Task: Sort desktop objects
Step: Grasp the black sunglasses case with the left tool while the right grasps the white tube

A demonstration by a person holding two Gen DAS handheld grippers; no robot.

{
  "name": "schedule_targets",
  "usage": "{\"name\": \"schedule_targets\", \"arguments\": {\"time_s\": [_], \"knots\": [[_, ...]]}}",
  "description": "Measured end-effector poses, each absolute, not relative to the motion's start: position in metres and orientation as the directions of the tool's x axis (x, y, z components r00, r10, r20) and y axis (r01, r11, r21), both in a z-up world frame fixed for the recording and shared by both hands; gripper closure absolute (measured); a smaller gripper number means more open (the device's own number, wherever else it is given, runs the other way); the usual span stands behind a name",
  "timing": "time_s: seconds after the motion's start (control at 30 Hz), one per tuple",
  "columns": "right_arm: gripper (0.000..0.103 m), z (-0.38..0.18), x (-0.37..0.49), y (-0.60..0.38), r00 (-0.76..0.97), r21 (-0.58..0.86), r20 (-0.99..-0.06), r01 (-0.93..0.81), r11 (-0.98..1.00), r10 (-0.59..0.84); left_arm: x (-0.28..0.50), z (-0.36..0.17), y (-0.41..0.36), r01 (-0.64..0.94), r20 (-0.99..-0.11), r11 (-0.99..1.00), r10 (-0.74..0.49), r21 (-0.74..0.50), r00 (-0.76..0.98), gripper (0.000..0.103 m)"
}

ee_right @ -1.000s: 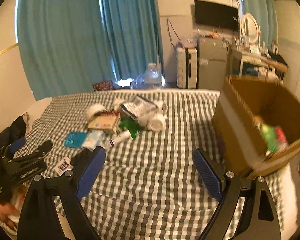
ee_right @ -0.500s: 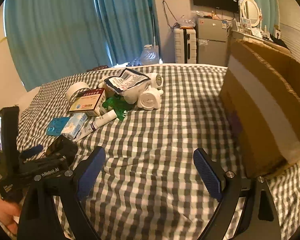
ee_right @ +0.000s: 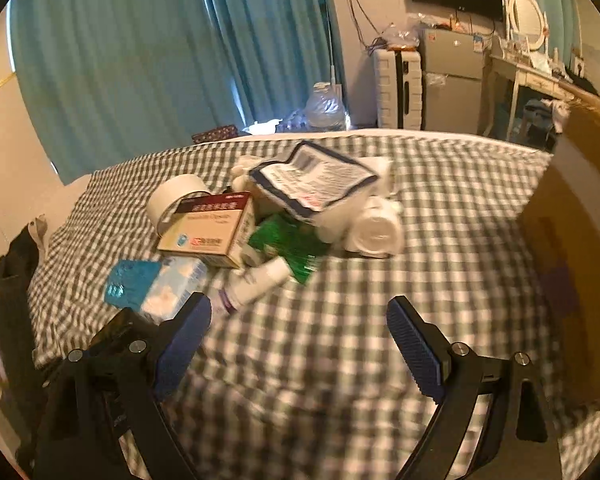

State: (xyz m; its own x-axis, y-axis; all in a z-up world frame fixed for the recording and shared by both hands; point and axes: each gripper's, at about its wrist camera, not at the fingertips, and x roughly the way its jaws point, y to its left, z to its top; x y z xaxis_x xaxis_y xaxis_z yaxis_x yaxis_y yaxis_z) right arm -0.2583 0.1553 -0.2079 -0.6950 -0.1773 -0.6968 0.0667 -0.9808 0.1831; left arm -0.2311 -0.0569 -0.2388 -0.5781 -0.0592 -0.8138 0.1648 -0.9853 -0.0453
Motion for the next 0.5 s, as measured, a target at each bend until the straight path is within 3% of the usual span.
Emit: {"name": "schedule_targets", "arguments": {"time_s": [0.2,0.33,0.47,0.5], "knots": [[0.013,-0.245,-0.297,0.128,-0.595,0.26,-0.773,0.022,-0.965,-0.221,-0.237,-0.238,-0.089,0.284,-0.804,-0.954,-0.092,-0.099,-0.588,0.044],[0.025,-0.267,-0.314,0.114,-0.554,0.263,-0.806,-0.02,-0.965,-0.208,-0.239,-0.236,-0.092,0.315,-0.792,-0.948,-0.168,-0.032,-0.587,0.045],[0.026,-0.271,-0.327,0.106,-0.566,0.236,-0.809,-0.06,-0.97,-0.161,-0.244,-0.235,-0.096,0.33,-0.775,-0.944,-0.194,-0.021,-0.602,0.046],[0.035,-0.272,-0.33,0.104,-0.564,0.221,-0.813,-0.064,-0.973,-0.148,-0.246,-0.237,-0.097,0.332,-0.776,-0.943,-0.198,-0.016,-0.599,0.046]]}}
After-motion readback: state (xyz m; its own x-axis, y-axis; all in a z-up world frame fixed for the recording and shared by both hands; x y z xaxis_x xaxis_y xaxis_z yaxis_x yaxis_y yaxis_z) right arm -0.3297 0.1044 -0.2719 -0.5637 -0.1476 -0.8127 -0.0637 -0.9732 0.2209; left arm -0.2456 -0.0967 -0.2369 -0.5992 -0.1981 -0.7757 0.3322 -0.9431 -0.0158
